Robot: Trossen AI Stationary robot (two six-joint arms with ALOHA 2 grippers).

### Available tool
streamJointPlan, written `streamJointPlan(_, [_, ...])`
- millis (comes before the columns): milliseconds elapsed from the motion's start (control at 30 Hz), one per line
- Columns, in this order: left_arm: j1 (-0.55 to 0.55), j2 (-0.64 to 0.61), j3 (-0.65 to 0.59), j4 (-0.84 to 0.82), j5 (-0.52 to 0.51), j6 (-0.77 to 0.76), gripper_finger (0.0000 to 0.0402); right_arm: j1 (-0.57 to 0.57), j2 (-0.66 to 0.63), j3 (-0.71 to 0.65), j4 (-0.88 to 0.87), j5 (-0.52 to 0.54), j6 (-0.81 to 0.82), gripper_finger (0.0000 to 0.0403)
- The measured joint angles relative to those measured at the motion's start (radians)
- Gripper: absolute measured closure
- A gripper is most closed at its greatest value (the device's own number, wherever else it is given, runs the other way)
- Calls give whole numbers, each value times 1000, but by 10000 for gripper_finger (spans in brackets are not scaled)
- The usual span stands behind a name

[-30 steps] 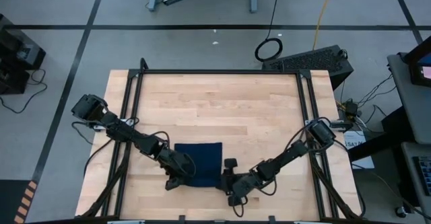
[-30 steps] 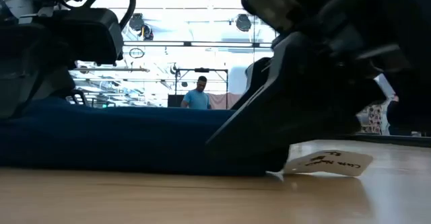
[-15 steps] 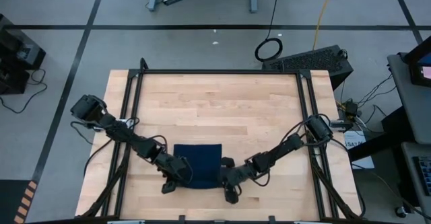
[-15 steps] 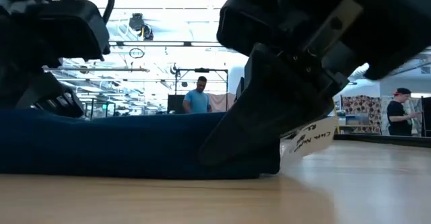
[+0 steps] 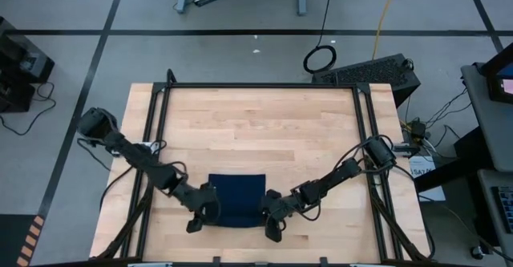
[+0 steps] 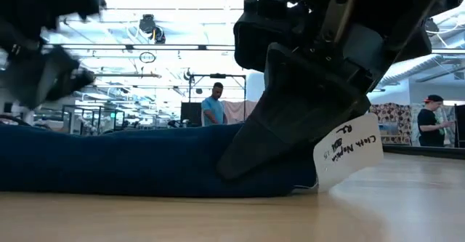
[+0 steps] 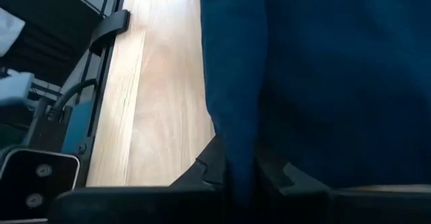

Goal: Roll towel
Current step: Roll the dark blue towel

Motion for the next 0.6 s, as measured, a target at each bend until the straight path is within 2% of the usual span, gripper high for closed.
streamJointPlan(100, [-74,-41,4,46,-223,52,177,-6,0,0,0,0,27,381])
streamJointPlan(233, [-185,-3,4,152,-455,152,176,-19,0,0,0,-2,62,381])
streamJointPlan(367, [-255,112,5,251,-567,214,176,-34,0,0,1,-8,100,381])
streamJointPlan(500, [-287,228,28,261,-669,253,176,-45,0,0,1,-27,122,381])
streamJointPlan(600, [-294,296,48,265,-680,280,176,-47,0,0,0,-26,135,381])
